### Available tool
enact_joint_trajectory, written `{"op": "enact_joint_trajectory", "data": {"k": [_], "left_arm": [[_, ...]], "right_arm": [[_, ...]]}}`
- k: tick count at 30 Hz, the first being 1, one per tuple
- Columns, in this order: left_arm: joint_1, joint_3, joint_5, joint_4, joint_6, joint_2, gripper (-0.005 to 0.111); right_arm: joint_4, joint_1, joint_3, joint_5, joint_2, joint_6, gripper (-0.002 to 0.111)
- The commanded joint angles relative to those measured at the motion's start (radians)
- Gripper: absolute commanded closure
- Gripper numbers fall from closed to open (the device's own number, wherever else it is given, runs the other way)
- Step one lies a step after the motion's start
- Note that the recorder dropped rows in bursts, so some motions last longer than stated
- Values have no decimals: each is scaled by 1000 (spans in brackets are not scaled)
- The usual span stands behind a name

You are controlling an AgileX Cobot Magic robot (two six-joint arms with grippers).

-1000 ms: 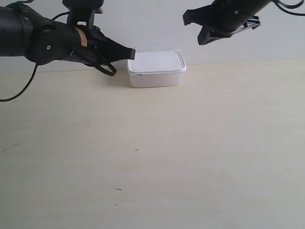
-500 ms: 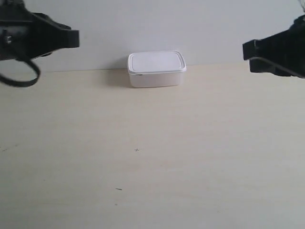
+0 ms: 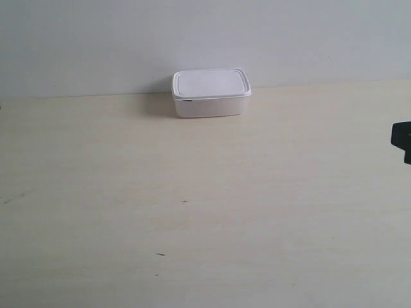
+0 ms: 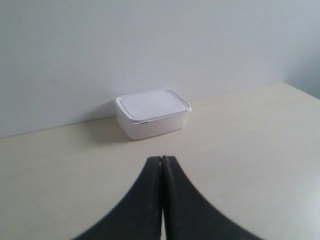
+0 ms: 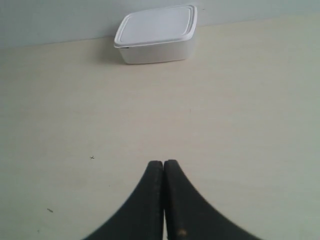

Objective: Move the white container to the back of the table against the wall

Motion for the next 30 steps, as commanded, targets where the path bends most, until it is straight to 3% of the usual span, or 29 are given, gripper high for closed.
{"op": "enact_joint_trajectory", "data": {"k": [1,8,13,17,30], "left_arm": [[0,67,20,3,-6,-134,107],[0,132,110,7,-6,-307,107],[0,137,243,5,-3,-428,107],[0,144,265,15,-2,-512,107],[0,153,287,5,-7,-533,107]], "right_arm": [[7,0,59,-11,-128,-27,108],[12,0,164,-9,-284,-27,108],[65,0,167,-6,-311,-76,108],[63,0,167,-15,-343,-78,108],[65,0,167,-9,-343,-75,108]]}}
